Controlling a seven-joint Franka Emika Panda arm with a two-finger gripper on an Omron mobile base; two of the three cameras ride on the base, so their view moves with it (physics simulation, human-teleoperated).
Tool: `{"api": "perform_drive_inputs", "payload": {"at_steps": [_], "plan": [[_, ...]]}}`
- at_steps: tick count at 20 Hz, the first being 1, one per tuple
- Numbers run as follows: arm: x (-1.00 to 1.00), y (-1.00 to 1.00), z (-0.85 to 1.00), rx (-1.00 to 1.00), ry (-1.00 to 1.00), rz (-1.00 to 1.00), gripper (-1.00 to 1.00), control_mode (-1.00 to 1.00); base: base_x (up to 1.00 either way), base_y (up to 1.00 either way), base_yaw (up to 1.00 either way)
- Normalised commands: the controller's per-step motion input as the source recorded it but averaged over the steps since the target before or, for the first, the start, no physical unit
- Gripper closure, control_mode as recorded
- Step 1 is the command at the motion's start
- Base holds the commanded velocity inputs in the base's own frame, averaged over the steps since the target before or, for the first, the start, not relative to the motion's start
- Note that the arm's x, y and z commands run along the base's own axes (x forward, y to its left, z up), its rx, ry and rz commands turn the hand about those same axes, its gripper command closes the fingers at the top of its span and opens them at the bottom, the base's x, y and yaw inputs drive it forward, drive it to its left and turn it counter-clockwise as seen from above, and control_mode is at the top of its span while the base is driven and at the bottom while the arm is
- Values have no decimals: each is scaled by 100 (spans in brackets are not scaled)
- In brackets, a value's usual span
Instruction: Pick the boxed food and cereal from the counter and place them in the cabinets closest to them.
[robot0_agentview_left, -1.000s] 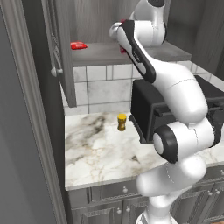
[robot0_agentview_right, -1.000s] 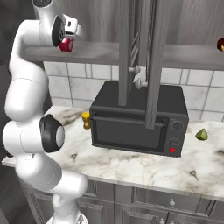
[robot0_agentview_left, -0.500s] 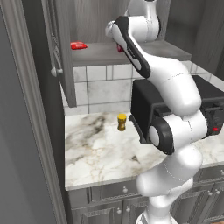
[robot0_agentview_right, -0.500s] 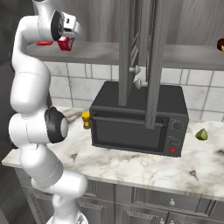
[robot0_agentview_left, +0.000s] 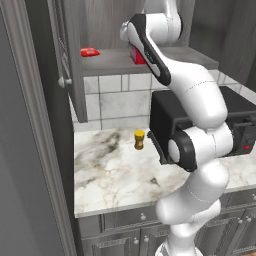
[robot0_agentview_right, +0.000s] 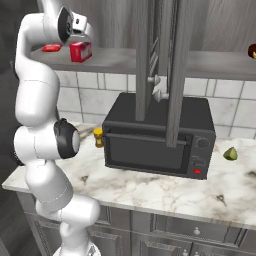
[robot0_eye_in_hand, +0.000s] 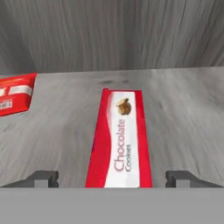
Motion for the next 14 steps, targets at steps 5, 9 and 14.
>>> {"api": "perform_drive_inputs", "payload": {"at_steps": [5, 9, 14], "plan": [[-44, 0, 0, 0, 4, 0, -100, -100, 0, 0, 0], [-79, -2, -6, -2, 0, 0, -100, -100, 0, 0, 0], [-90, -12, -11, 0, 0, 0, -100, -100, 0, 0, 0]]}}
